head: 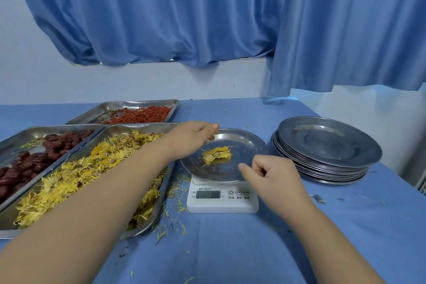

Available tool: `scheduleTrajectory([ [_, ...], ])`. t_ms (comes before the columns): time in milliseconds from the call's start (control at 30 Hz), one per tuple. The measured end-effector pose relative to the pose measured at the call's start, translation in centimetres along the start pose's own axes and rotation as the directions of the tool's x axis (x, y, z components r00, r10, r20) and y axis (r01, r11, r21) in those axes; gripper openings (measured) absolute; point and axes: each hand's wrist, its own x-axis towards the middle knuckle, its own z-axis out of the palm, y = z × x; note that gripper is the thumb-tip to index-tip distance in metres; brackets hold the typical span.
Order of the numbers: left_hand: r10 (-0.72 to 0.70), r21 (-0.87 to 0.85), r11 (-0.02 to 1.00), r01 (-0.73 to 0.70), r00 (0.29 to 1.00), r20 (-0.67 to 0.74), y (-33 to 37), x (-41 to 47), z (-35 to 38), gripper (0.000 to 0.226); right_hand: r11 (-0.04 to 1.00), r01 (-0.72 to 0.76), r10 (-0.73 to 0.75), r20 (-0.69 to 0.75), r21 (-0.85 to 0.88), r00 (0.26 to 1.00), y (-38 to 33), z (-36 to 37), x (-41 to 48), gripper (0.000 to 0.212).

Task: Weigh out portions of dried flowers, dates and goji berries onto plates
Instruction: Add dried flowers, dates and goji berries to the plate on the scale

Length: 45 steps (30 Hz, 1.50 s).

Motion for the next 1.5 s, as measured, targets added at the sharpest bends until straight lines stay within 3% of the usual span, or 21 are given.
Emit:
scheduleTrajectory([
  [233, 0.036, -0.075, 0.996, -0.038, 0.999, -0.031, -1.2, -4.3, -3.4, 0.022, 0.985, 0.153, -0.150, 0.039, -0.076, 0.988, -1.8, 1.2, -0.9, 0.055],
  [467, -0.007, 0.045, 0.999, 0.012, 0.994, -0.108, -4.7, -8.5, -8.3, 0.017, 0.967, 0.244, -0.242, 0.033, -0.077, 0.970, -5.9, 4.4, 0.4, 0.040],
  [600, -0.131, 0.031, 0.989, 0.143, 0.957, -0.260, -9.2, -10.0, -12.4, 0.017, 0.949, 0.285, -0.267, 0.136, -0.136, 0.954, -8.2, 7.5, 1.1, 0.022],
  [667, -0.220, 0.018, 0.970, 0.242, 0.909, -0.354, -12.2, -10.7, -14.4, 0.019, 0.940, 0.296, -0.270, 0.163, -0.168, 0.949, -8.3, 8.4, 0.5, 0.011],
  [767, -0.318, 0.057, 0.922, 0.383, 0.832, -0.455, -16.8, -12.2, -17.0, 0.020, 0.936, 0.294, -0.260, 0.185, -0.194, 0.948, -7.9, 8.8, -0.4, 0.012],
  [967, -0.478, 0.226, 0.801, 0.555, 0.819, -0.317, -22.8, -14.0, -18.0, 0.042, 0.951, 0.276, -0.248, 0.187, -0.141, 0.950, -7.6, 8.4, -1.0, 0.014],
  [1200, -0.517, 0.422, 0.703, 0.572, 0.819, -0.247, -24.5, -13.7, -17.0, 0.050, 0.967, 0.229, -0.212, 0.141, -0.115, 0.967, -7.2, 8.0, -0.8, 0.012],
  [1333, -0.525, 0.345, 0.727, 0.593, 0.805, -0.276, -24.6, -13.8, -16.9, 0.046, 0.972, 0.215, -0.202, 0.125, -0.094, 0.971, -7.2, 7.9, -0.8, 0.010],
  [1500, -0.470, 0.203, 0.795, 0.572, 0.791, -0.392, -24.8, -14.5, -17.4, 0.025, 0.973, 0.219, -0.208, 0.134, -0.075, 0.969, -7.3, 7.9, -0.9, 0.010],
])
